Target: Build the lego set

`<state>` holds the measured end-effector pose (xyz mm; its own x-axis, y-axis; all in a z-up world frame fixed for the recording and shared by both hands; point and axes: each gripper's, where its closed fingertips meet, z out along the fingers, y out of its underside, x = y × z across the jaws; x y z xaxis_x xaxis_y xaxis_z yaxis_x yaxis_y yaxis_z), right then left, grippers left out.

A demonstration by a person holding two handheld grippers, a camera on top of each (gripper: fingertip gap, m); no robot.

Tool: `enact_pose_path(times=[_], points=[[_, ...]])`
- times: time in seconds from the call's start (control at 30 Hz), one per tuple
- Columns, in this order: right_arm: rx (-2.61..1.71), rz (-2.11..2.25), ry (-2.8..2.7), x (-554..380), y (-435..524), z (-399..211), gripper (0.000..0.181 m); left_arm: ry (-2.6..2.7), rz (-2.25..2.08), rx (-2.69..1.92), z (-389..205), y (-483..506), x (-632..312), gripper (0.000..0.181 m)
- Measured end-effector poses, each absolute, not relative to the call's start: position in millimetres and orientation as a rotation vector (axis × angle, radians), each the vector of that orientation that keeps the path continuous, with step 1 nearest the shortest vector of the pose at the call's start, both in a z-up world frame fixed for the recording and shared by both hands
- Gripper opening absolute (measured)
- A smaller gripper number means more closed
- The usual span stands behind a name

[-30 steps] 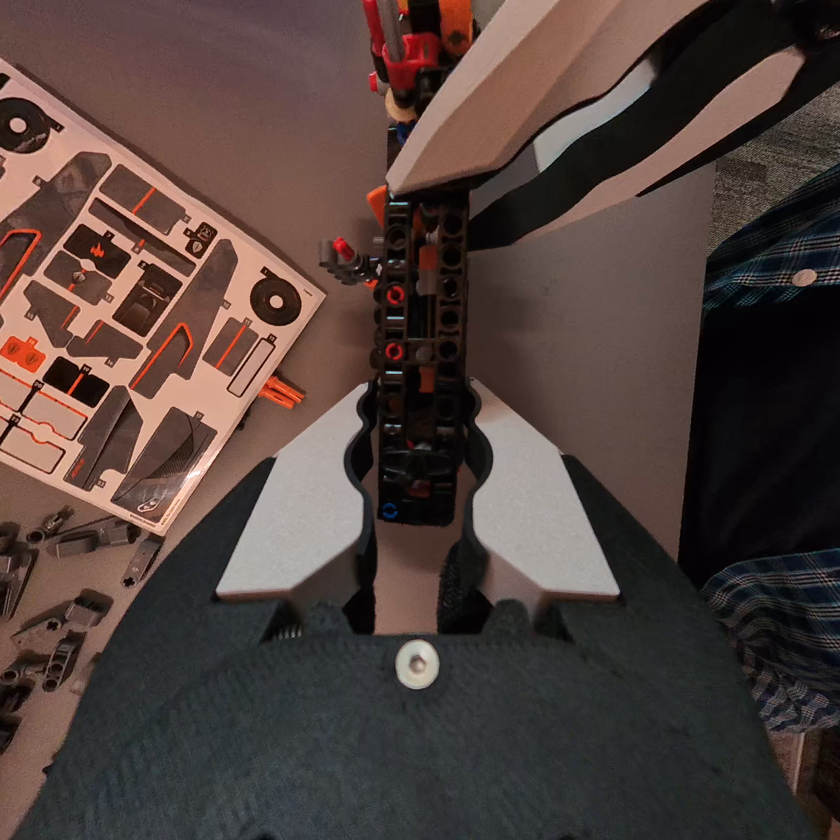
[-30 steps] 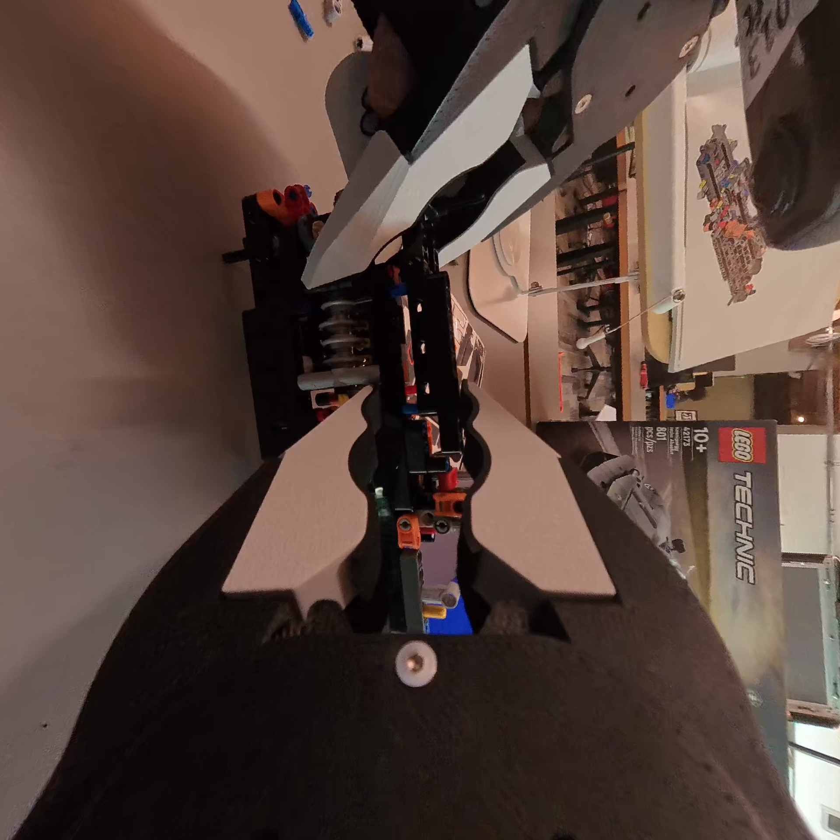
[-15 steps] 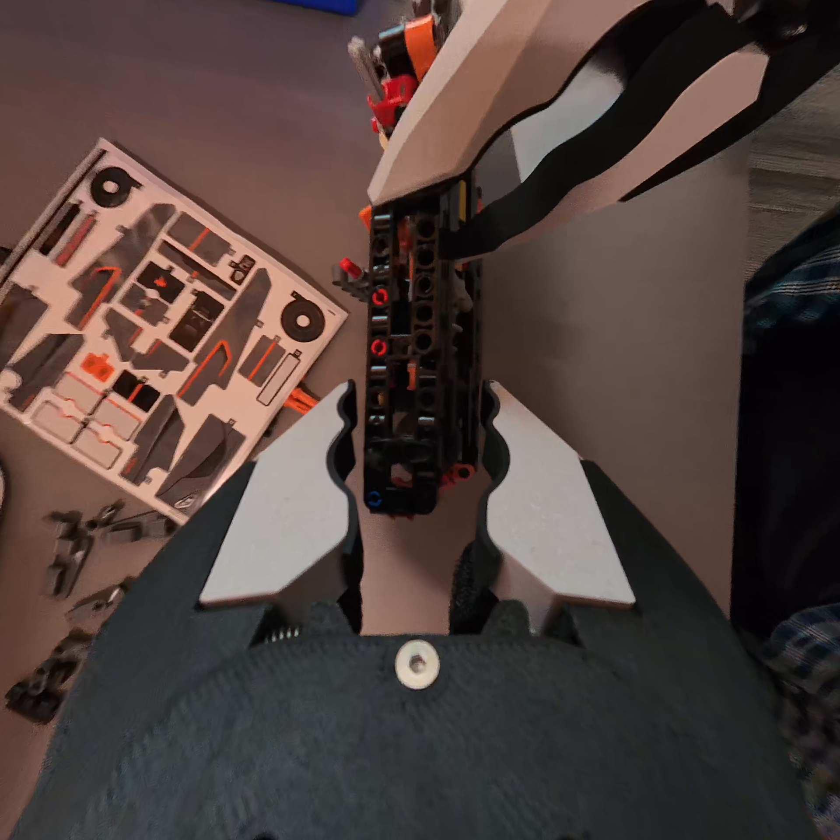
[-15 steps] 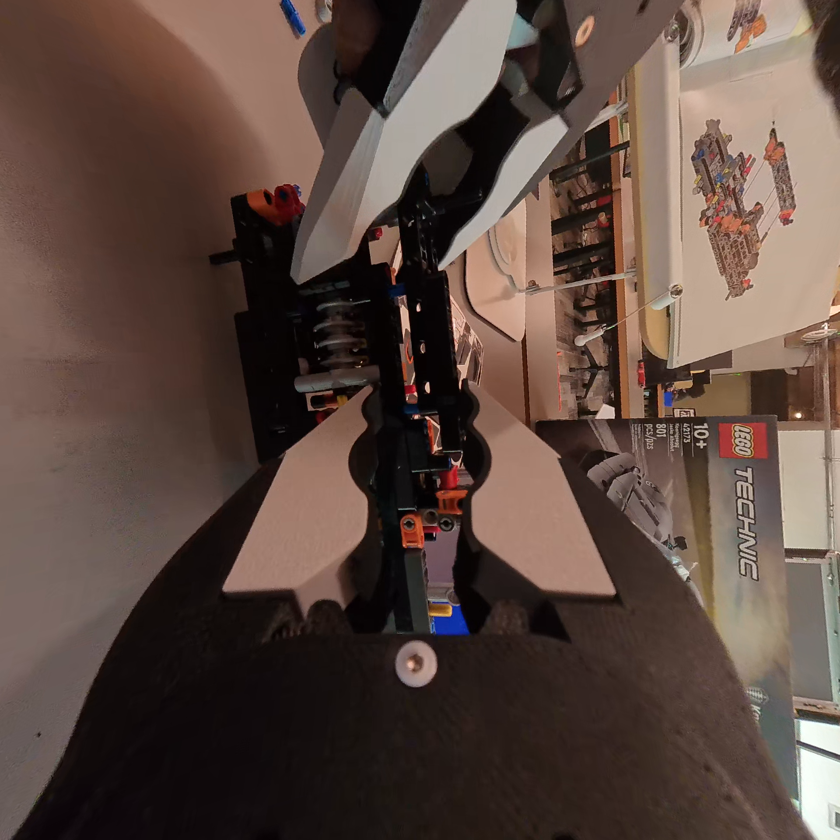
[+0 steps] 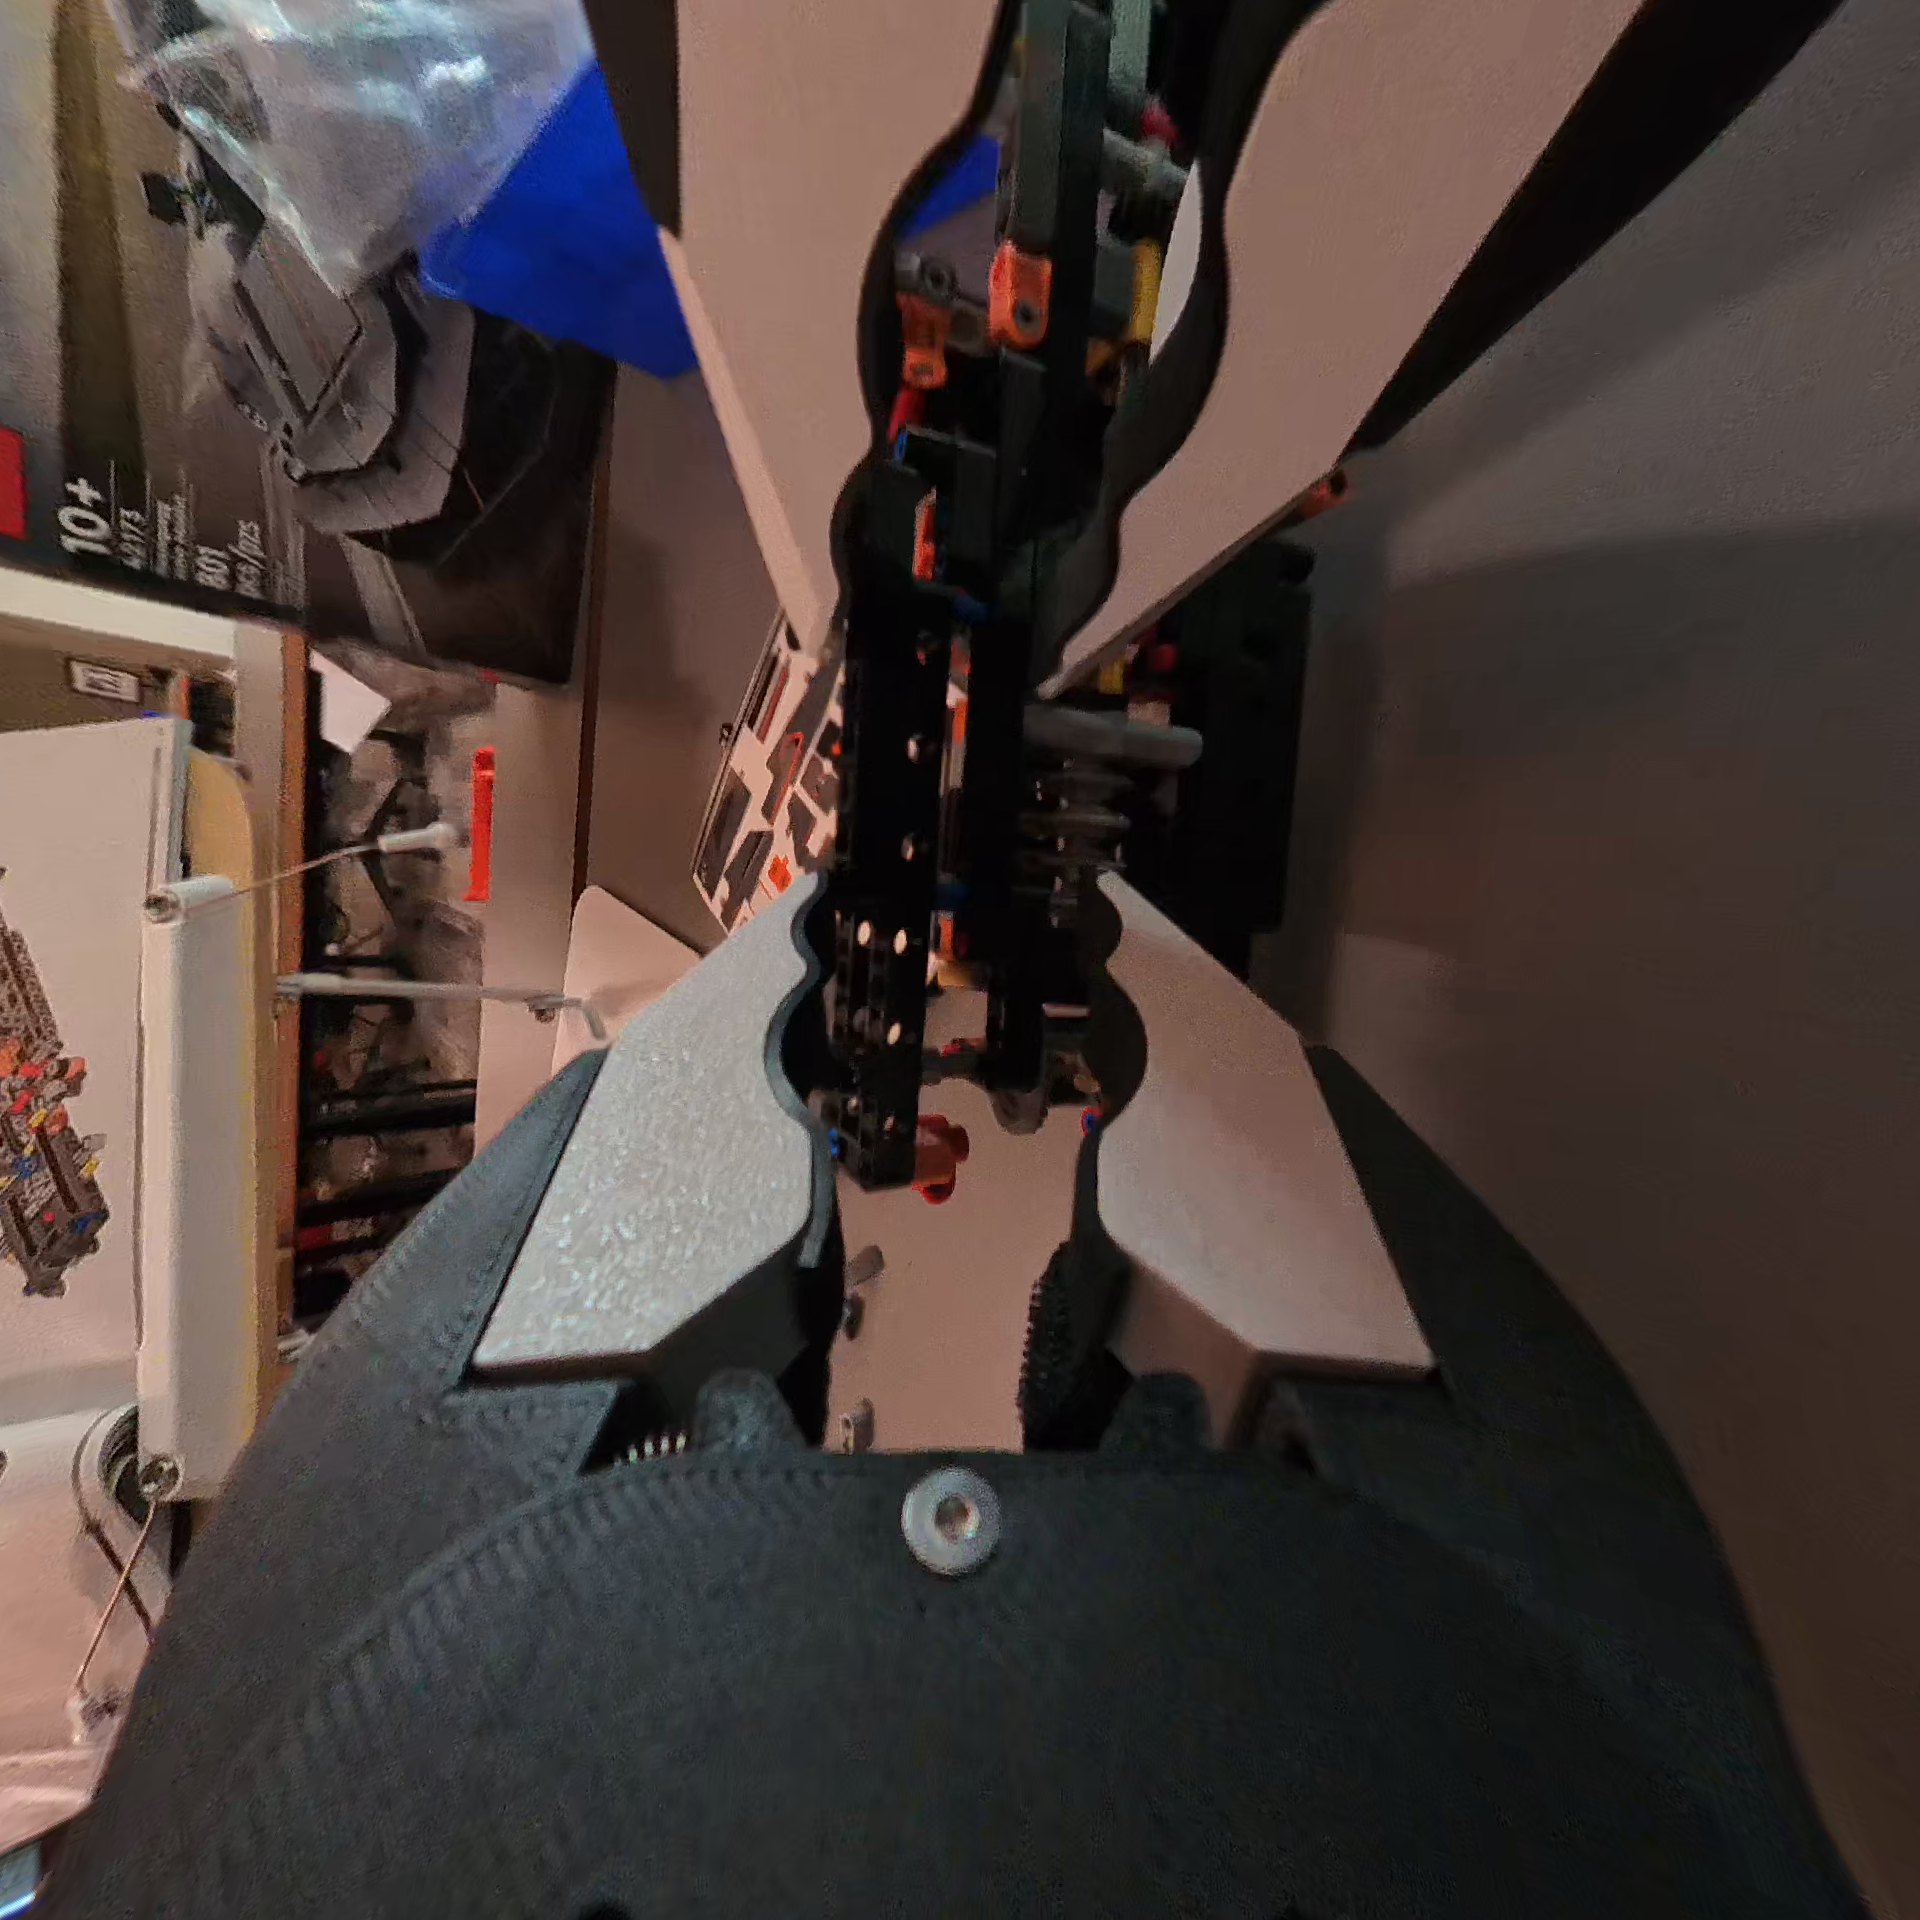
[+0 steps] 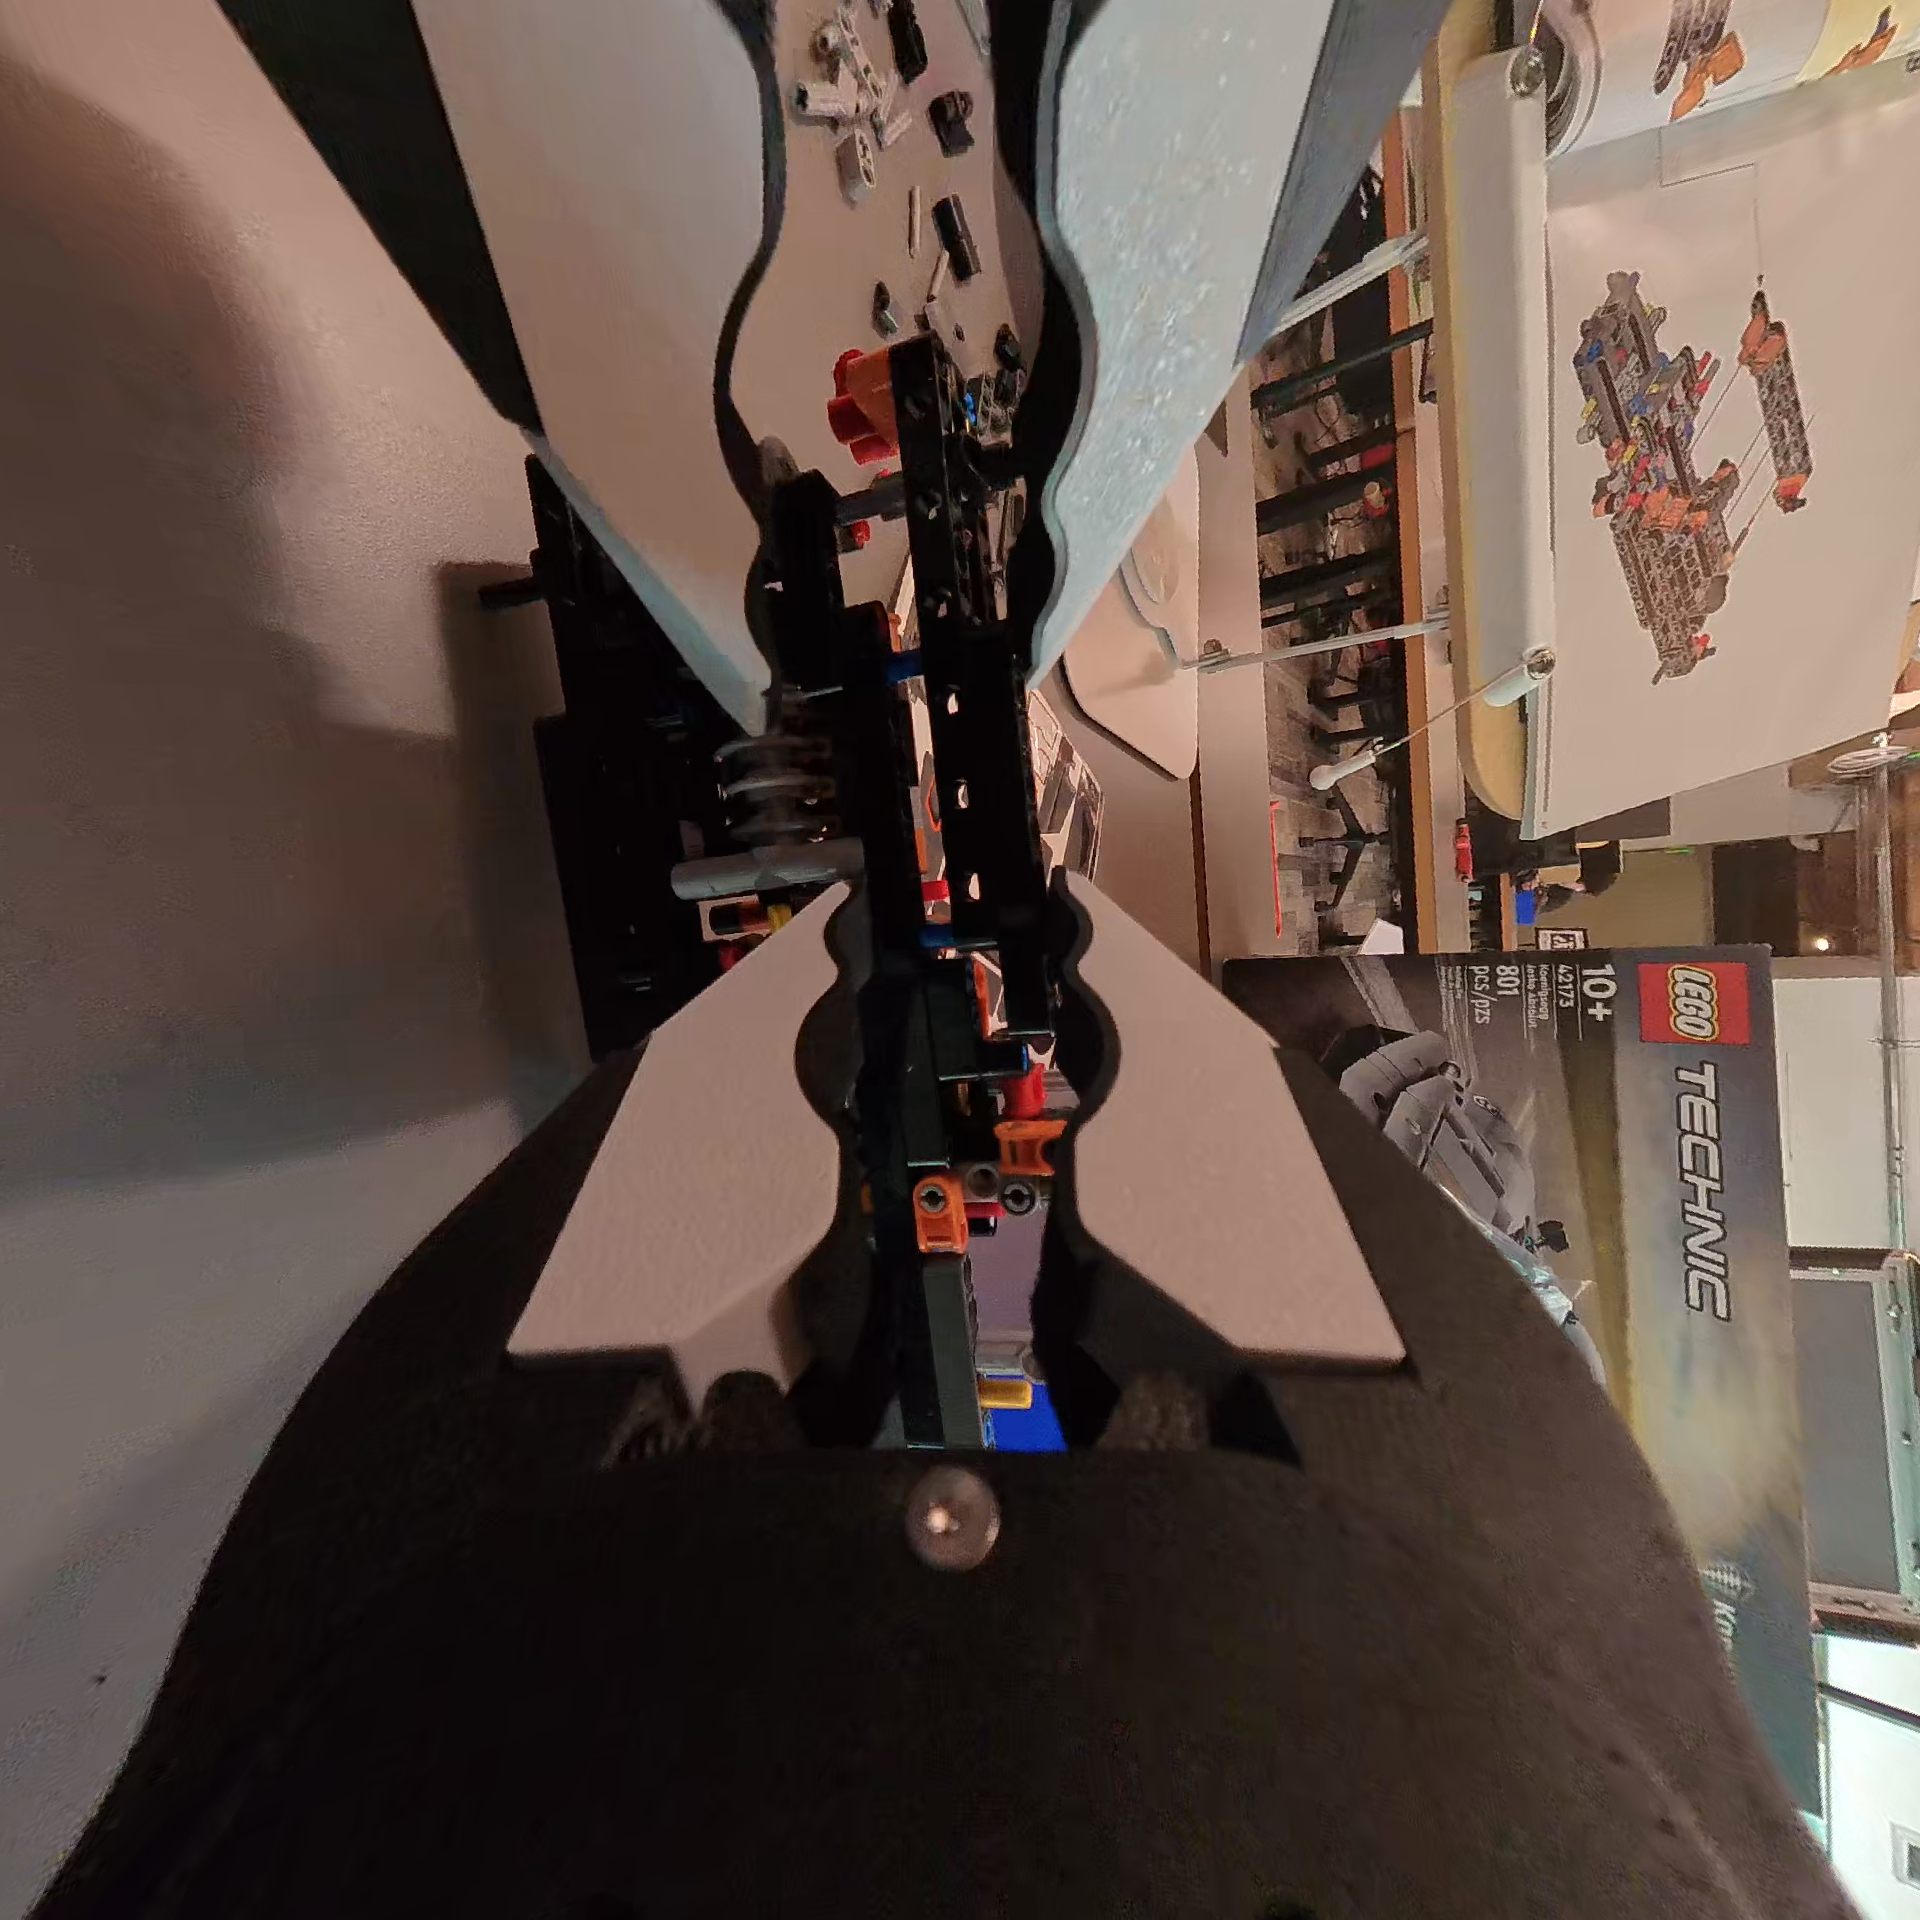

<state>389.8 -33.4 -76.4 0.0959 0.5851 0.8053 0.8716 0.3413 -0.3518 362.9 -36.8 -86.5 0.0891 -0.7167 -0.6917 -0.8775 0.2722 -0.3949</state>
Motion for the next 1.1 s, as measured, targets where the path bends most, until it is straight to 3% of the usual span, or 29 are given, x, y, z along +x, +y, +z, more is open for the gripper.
enact_pose_path(times=[0.43, 1.1], points=[[-1.330, -0.343, -1.580, 390.4, -33.3, -77.2, 0.032, 1.604, 0.293, -1.403, -82.2, -29.5, 366.7, 0.033], [-1.368, -0.246, -1.607, 390.7, -31.9, -79.5, 0.033, 1.619, 0.220, -1.445, -85.7, -28.6, 367.2, 0.032]])
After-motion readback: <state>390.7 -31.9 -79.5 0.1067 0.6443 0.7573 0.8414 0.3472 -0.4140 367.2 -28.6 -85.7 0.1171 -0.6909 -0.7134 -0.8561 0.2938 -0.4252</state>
